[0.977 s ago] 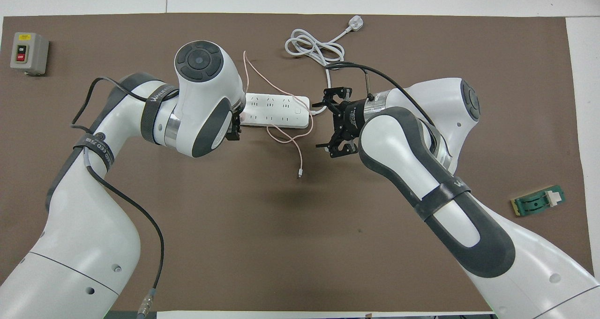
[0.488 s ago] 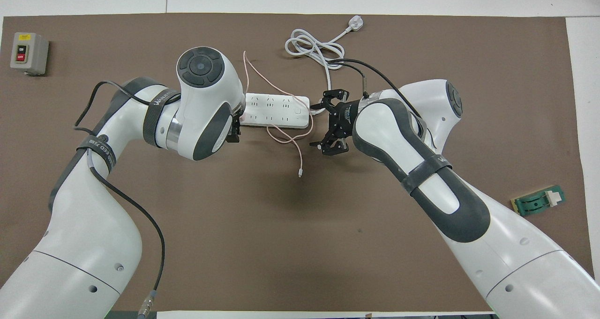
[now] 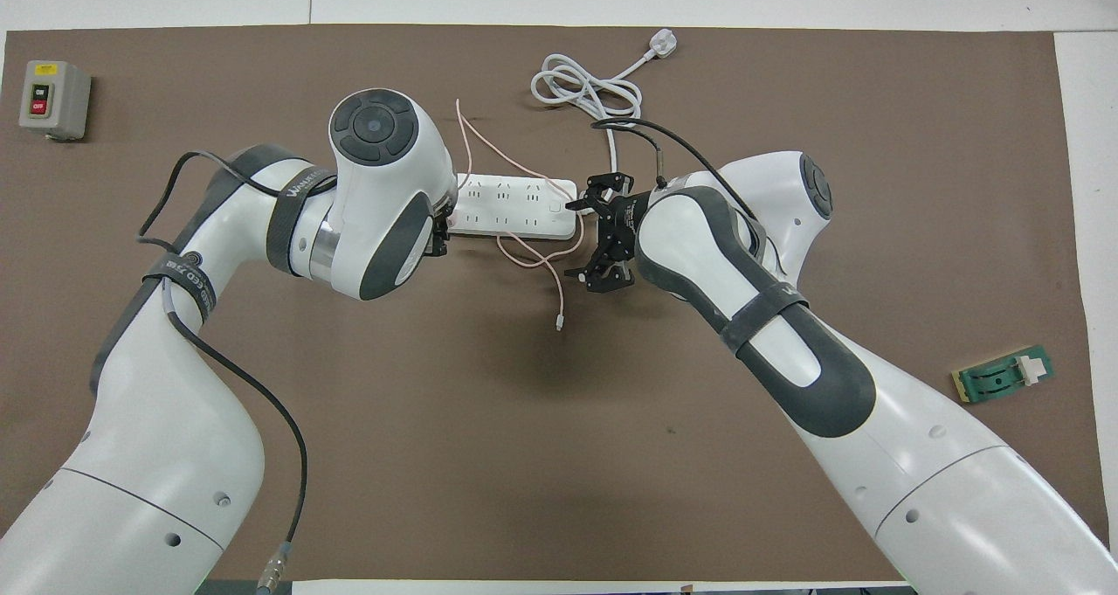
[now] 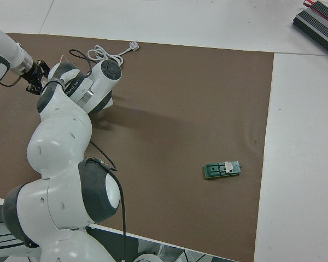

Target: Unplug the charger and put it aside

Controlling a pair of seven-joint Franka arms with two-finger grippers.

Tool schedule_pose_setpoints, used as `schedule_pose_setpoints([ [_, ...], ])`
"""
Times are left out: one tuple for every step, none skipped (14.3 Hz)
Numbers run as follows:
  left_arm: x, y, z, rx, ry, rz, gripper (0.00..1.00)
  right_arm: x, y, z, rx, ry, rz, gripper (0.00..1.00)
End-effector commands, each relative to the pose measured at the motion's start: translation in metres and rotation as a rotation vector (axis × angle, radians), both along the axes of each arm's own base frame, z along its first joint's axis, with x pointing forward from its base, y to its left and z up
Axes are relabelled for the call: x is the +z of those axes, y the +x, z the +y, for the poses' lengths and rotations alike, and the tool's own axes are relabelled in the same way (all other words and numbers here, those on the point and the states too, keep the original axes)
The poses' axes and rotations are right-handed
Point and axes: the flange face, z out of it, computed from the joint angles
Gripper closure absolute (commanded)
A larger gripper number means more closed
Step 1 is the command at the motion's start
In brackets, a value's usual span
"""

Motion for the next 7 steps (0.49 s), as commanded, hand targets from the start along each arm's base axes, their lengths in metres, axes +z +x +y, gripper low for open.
schedule_pose_setpoints([
  [0.002, -0.015, -0.006, -0.015, 0.03, -0.023, 1.0, 0.004, 0.009, 0.005, -0.033, 0.018, -0.01, 0.0],
  [0.002, -0.016, -0.006, -0.006, 0.031, -0.026, 1.0, 0.003, 0.006, 0.011, -0.032, 0.015, -0.017, 0.0],
  [0.002, -0.016, -0.006, -0.004, 0.035, -0.029, 1.0, 0.003, 0.004, 0.016, -0.049, 0.024, -0.018, 0.0],
  [0.002, -0.016, -0.006, -0.001, 0.034, -0.031, 1.0, 0.001, 0.005, 0.015, -0.065, 0.02, -0.026, 0.0],
  [0.002, -0.016, -0.006, -0.001, 0.036, -0.03, 1.0, -0.005, 0.005, 0.014, -0.066, 0.016, -0.018, 0.0],
  [0.002, -0.015, -0.004, -0.001, 0.038, -0.032, 1.0, -0.017, 0.012, 0.014, -0.053, 0.014, 0.0, 0.0],
  [0.003, -0.014, -0.003, -0.002, 0.041, -0.036, 1.0, -0.023, 0.022, 0.019, -0.026, 0.028, 0.011, 0.0],
])
